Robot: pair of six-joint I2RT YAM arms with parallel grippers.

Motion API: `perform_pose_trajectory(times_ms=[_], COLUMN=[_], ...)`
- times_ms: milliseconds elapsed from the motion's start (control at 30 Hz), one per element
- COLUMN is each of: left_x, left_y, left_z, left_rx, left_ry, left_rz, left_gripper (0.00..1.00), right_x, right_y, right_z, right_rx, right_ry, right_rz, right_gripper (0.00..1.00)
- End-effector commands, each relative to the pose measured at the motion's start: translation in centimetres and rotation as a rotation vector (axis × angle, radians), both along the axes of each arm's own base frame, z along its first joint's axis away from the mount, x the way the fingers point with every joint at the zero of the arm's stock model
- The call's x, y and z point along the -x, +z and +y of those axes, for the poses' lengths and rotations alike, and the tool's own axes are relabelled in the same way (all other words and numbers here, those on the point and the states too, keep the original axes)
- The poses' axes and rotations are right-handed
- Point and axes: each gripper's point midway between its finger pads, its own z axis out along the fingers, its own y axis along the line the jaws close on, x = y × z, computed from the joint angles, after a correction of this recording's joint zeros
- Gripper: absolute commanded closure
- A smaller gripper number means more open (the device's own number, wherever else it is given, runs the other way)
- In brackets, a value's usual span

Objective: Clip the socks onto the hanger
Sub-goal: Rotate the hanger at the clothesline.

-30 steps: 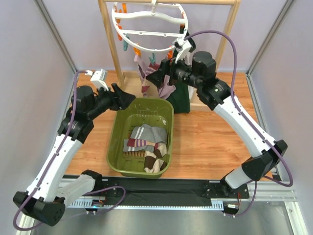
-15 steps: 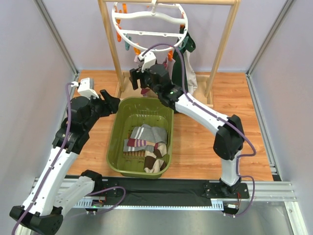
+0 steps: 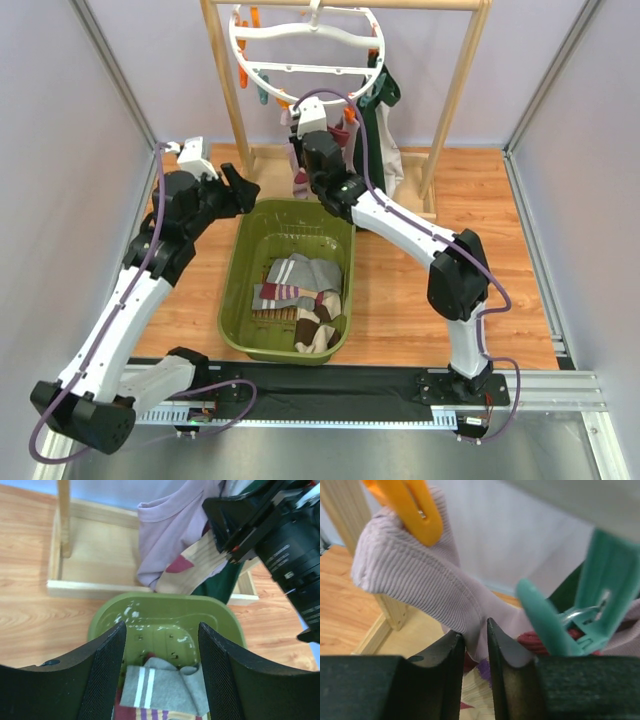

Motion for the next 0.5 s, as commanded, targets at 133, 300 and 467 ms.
perform_pose_trajectory(times_ms=[133,300,467], left_x=[-2.1,-3.6,-4.1], left_y=[3.9,4.4,4.7], left_z=[-2.3,-2.7,-3.3], left_rx=[0.039,0.082,0.131], left_ry=[-0.135,-0.152,-0.185], left_rz=[-0.075,-0.076,-0.076], left_gripper=[0.34,0.33,0.34], right_x=[-0.5,-0.1,-0.7], right_y=[3.8,4.8,5.3], right_z=[-6.5,-10.7,-14.8], right_rx=[-0.062,-0.076,-0.095], right_ry=[-0.126,-0.083,-0.017], right_rz=[-0.059,-0.044,-0.009], right_gripper=[0.88,0.93,0.93])
